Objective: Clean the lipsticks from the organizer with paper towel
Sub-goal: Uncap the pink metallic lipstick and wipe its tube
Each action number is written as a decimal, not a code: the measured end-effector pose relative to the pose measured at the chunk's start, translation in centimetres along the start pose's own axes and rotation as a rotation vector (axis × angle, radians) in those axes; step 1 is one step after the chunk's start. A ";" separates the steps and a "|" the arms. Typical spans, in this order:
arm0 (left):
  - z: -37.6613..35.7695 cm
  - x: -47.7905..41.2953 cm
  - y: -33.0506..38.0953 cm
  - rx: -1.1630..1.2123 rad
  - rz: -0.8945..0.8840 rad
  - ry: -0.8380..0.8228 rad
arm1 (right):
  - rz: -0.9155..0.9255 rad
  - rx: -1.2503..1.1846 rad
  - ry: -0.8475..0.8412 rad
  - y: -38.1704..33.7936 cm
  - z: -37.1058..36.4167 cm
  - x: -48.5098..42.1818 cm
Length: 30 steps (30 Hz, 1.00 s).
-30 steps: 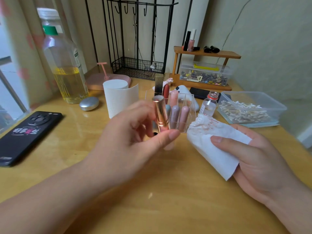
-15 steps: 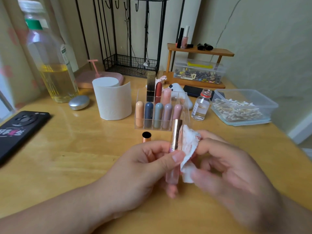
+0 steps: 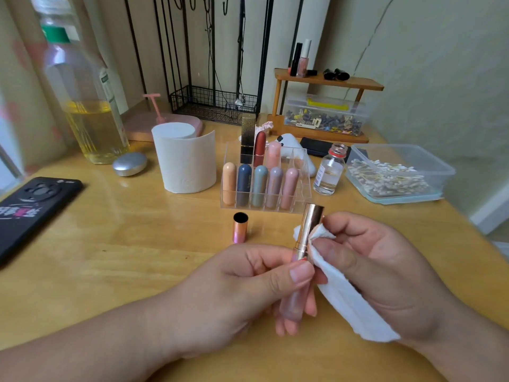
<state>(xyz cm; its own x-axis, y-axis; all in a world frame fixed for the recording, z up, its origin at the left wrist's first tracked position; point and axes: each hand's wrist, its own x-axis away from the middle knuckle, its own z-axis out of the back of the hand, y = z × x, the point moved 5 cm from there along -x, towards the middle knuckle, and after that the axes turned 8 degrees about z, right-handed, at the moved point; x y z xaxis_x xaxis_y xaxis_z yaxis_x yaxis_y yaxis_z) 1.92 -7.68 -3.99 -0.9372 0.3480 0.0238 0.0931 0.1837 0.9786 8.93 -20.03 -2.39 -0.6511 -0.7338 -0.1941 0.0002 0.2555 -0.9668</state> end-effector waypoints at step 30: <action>1.0 0.4 0.1 -0.147 -0.080 0.235 | -0.088 0.022 0.042 -0.1 0.3 0.2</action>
<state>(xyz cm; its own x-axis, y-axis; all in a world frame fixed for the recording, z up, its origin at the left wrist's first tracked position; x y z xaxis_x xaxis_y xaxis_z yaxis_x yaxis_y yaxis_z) 1.89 -6.57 -4.06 -0.9934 0.1121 -0.0243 -0.0175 0.0611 0.9980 8.98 -20.41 -2.34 -0.6805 -0.7257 -0.1014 -0.0424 0.1771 -0.9833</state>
